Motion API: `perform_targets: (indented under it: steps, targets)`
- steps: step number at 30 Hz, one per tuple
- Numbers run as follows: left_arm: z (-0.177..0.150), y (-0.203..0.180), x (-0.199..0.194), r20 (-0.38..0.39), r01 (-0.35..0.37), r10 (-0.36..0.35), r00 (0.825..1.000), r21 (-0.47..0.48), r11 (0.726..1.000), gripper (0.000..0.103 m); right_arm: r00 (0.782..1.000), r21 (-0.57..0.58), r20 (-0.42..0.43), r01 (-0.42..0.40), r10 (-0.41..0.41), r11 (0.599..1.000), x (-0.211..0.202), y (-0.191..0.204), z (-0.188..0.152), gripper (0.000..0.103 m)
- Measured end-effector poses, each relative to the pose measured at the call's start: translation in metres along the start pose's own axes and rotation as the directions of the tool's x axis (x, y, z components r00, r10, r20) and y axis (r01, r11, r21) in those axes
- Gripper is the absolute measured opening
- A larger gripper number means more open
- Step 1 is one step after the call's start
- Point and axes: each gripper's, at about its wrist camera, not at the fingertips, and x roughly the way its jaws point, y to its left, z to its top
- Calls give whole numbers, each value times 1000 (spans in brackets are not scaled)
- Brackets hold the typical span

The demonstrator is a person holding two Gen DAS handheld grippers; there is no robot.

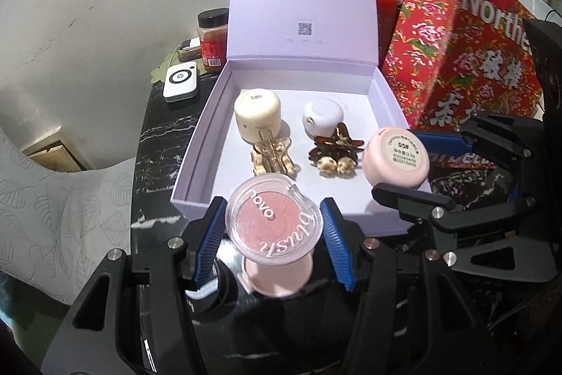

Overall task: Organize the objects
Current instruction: 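Carry the blush compact and pink jar with both grippers into the lavender box, then lower both items onto the box floor and open both grippers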

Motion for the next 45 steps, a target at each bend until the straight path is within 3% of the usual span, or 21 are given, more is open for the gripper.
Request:
perform_targets:
  steps: [28, 36, 45]
  targets:
    - [55, 36, 73, -12, 6, -6, 1000, 40, 999, 53, 997, 62, -36, 69, -67, 996, 76, -29, 42, 52]
    - [75, 39, 93, -24, 58, -57, 998, 44, 997, 53, 996, 58, -33, 86, -84, 995, 85, -39, 49, 52]
    - [90, 34, 105, -22, 64, -63, 998, 67, 996, 53, 994, 52, -26, 104, -103, 993, 89, -52, 57, 52]
